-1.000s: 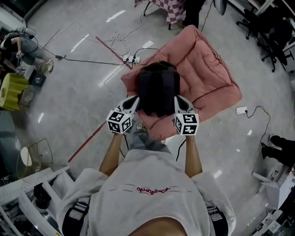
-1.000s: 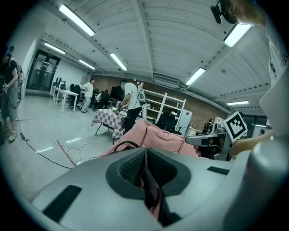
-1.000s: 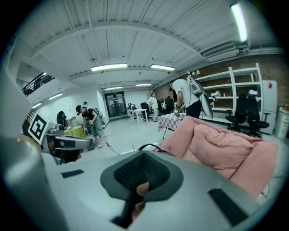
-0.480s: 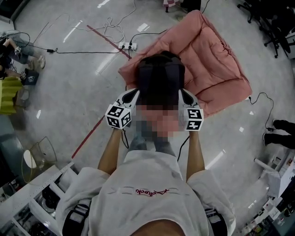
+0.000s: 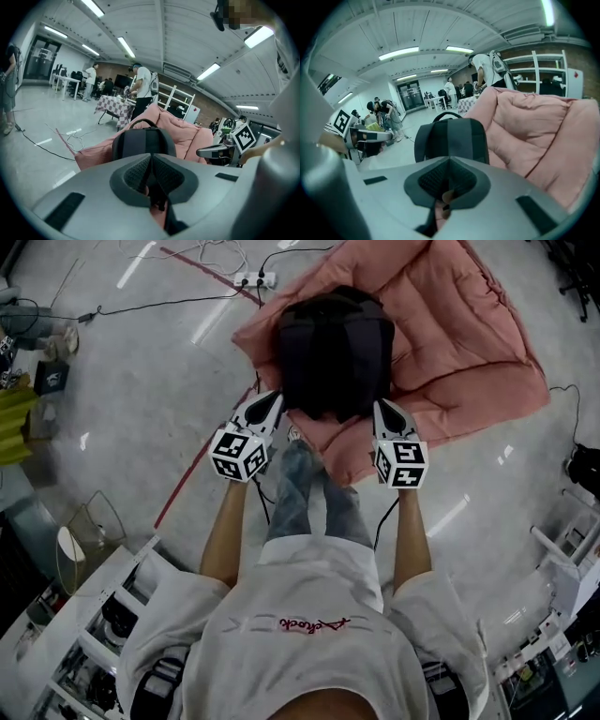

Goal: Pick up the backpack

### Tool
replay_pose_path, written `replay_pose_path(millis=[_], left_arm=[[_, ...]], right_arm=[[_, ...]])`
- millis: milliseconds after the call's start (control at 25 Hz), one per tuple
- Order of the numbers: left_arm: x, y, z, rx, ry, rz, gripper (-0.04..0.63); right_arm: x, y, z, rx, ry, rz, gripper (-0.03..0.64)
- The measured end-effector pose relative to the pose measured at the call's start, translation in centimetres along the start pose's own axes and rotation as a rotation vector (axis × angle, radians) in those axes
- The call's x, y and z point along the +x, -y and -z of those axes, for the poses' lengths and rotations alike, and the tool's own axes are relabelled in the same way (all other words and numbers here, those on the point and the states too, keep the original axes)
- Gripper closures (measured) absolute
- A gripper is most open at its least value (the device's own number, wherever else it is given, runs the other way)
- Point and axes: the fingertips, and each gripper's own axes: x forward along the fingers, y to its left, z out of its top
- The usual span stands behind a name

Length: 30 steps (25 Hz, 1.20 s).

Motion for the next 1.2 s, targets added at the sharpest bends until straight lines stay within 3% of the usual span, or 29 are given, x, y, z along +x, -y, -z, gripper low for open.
replay_pose_path(millis=[320, 640, 1200], left_arm=[[0.8, -1.1, 5.9, -0.012, -0.014, -0.032, 0.572], [2.6, -2.1, 8.9, -0.030, 0.007, -0.059, 0.572], [5.9, -4.8, 2.6, 0.049, 0.093, -0.074, 0.572]], right_arm=[[1.4, 0.2, 6.2, 0.011, -0.028, -0.011, 0.598], [3.1, 0.4, 8.9, -0.014, -0.038, -0.029, 0.597], [6.5, 2.0, 1.2, -0.101, 0.085, -0.050, 0.595]])
